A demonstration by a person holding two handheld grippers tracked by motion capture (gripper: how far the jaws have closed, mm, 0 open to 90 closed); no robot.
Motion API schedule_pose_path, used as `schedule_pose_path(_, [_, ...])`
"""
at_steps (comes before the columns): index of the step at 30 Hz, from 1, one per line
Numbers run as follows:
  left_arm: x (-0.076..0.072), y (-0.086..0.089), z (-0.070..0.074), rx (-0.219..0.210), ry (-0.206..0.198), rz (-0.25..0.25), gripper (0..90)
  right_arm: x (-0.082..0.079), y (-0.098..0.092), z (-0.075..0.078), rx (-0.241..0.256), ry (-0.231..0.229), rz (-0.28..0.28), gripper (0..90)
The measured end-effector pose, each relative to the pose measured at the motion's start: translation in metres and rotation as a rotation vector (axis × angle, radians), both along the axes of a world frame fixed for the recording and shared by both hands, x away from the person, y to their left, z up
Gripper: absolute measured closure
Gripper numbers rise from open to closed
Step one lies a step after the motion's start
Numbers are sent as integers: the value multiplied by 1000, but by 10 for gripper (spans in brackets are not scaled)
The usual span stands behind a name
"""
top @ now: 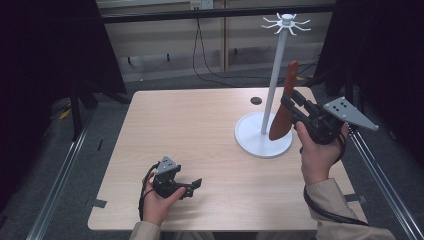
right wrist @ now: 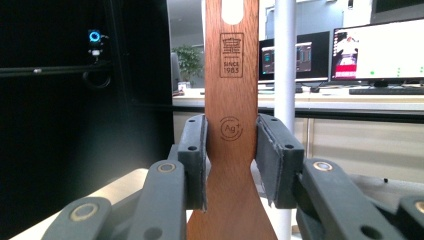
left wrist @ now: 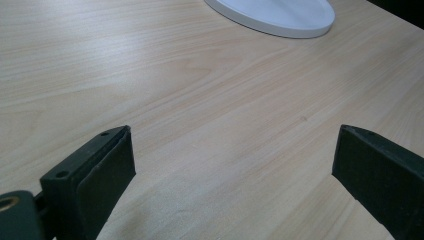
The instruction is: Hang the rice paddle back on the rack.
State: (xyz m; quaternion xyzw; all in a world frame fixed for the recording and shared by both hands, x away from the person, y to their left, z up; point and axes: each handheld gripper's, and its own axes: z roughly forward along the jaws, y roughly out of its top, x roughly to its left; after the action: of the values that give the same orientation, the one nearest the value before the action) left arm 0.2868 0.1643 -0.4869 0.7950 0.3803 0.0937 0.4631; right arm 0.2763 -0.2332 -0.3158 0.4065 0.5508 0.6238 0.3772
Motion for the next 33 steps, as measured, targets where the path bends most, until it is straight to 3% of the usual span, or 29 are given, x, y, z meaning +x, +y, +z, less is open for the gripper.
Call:
schedule_pose_path(8, [0, -2, -1, -3, -3, -1, 34, 5, -4, 16, 12, -30, -27, 667])
schedule_pose_path(18, [0, -2, -1, -7, 1, -3, 36, 17, -2, 39, -35, -57, -63, 667])
schedule_pose_path(33, [1, -1, -2, -14, 7, -1, 37, 41, 0, 51, -70, -24, -110, 668])
